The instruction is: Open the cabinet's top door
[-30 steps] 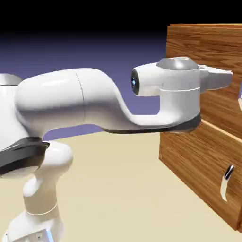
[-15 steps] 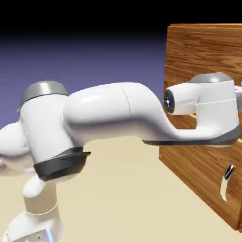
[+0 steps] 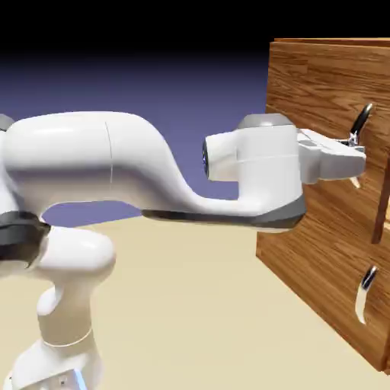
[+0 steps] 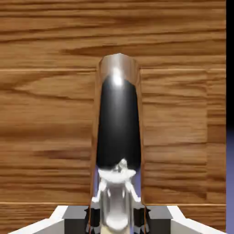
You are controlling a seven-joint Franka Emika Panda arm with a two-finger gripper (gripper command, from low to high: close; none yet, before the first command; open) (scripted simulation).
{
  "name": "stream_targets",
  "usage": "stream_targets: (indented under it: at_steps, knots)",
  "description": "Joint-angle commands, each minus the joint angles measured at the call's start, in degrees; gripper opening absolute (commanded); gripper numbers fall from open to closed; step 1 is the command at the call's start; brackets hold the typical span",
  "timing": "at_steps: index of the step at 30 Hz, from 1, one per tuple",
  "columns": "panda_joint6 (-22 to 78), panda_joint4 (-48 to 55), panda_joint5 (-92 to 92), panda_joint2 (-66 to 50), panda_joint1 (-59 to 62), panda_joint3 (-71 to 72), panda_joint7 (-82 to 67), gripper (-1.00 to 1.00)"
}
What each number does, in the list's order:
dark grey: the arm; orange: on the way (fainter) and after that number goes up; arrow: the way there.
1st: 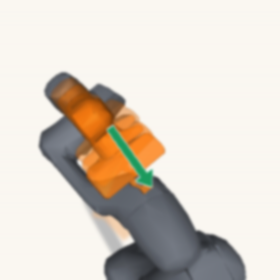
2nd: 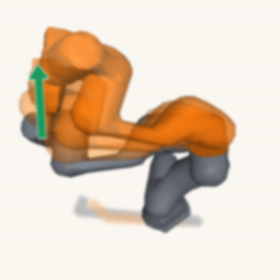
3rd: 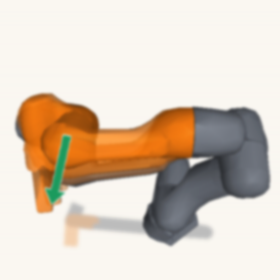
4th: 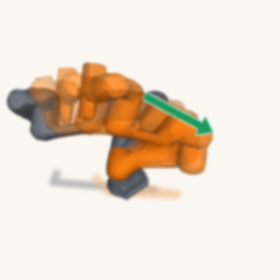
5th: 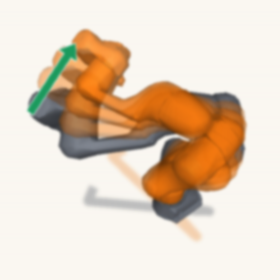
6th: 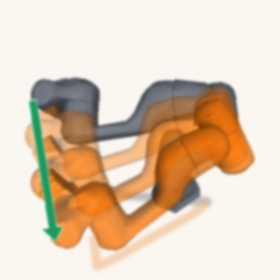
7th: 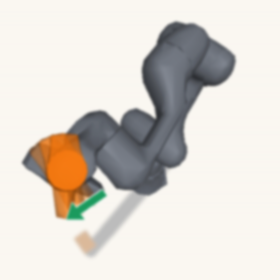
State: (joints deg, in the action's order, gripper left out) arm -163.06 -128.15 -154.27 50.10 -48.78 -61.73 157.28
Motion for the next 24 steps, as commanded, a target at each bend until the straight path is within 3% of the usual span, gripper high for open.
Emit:
stream_targets:
  at_steps: [1,8,24]
  knots:
    - [1.09,-1.83,1.17,0.31,2.07,1.63,-0.45,-1.00]
    - [1.60,-7.58,0.89,-4.09,16.53,12.97,9.15,-1.00]
    - [3.07,-24.05,19.47,3.08,49.74,42.87,8.79,-1.00]
